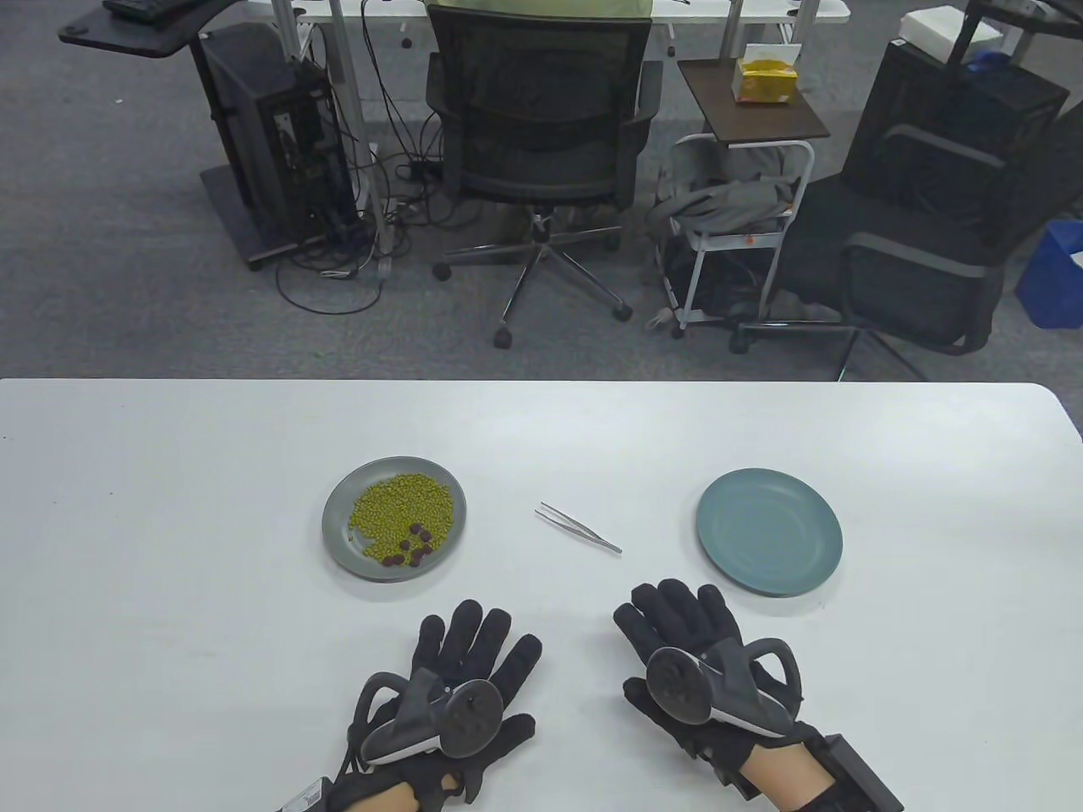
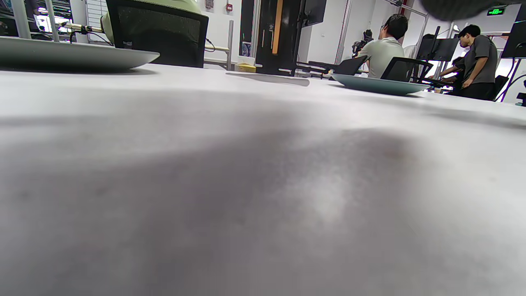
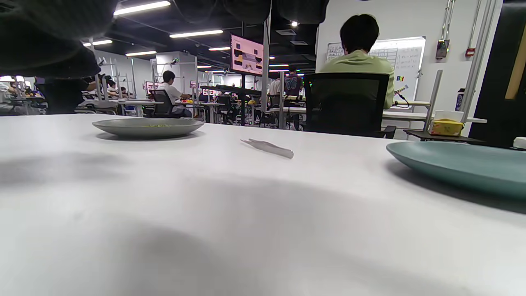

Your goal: Pick cranberries with tweezers into plate

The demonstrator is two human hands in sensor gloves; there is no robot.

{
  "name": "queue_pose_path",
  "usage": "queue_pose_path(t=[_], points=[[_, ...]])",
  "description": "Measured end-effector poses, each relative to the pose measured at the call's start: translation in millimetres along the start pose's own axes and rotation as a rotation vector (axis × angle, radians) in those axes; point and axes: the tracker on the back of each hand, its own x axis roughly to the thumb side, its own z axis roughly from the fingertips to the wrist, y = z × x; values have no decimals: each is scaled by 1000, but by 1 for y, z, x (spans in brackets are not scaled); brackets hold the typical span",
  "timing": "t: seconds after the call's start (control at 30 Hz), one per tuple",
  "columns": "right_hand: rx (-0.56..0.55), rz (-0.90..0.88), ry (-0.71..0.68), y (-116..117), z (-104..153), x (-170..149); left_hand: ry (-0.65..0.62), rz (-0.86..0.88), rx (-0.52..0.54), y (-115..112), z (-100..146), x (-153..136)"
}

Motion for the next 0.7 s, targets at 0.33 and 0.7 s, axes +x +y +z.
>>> queue_pose_path(t=[0.33, 0.7], points=[[32, 114, 84, -29, -74, -7, -11, 6, -5, -2, 0, 2], [216, 105, 265, 32, -179, -5, -12, 7, -7, -2, 1, 3]])
